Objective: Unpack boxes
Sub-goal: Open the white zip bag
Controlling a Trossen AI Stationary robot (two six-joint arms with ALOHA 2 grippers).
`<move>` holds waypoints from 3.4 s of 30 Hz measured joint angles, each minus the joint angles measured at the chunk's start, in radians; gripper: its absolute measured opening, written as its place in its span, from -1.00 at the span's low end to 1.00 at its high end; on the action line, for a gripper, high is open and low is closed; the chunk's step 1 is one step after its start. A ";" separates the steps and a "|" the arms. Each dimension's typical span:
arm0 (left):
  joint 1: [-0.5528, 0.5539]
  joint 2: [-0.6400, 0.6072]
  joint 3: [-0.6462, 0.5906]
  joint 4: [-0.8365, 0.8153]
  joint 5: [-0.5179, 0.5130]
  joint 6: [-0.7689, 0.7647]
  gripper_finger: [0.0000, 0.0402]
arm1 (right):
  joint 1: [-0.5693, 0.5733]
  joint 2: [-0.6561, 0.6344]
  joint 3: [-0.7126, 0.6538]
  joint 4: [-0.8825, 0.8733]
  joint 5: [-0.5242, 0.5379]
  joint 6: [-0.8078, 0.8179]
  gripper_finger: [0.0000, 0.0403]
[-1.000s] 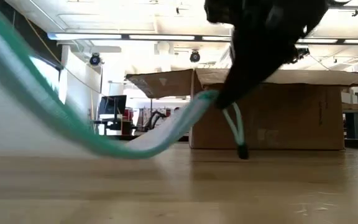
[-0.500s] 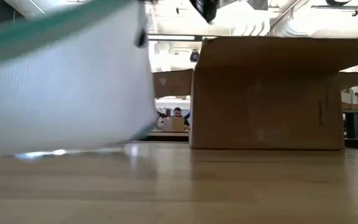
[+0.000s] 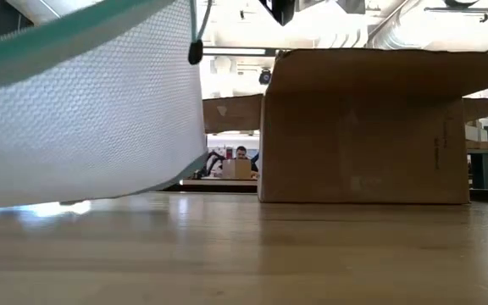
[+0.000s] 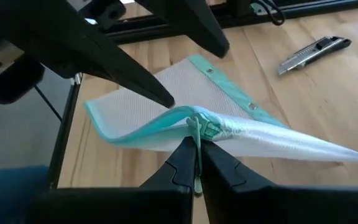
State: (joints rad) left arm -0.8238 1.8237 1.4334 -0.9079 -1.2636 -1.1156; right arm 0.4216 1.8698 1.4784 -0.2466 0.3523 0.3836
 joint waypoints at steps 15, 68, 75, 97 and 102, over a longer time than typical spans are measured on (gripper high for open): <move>0.034 0.110 0.000 0.032 0.097 -0.186 -0.30 | 0.009 0.000 0.000 -0.030 0.013 0.000 -1.00; -0.083 0.109 -0.280 -0.027 0.549 -0.509 -0.72 | 0.084 0.000 0.000 -0.340 0.036 0.132 -1.00; -0.036 0.108 -0.415 0.311 0.508 -0.348 -0.49 | 0.086 0.000 0.000 -0.332 0.016 0.124 -1.00; -0.039 0.067 0.158 -0.670 0.460 -0.688 -1.00 | 0.077 -0.028 0.053 -0.464 0.011 -0.121 -0.46; -0.034 0.072 0.177 -0.660 0.339 -0.785 -1.00 | 0.101 -0.119 0.113 -0.615 0.001 -0.241 -0.02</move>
State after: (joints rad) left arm -0.8580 1.8961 1.6100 -1.5681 -0.9248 -1.9005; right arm 0.5229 1.7510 1.5917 -0.8621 0.3530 0.1430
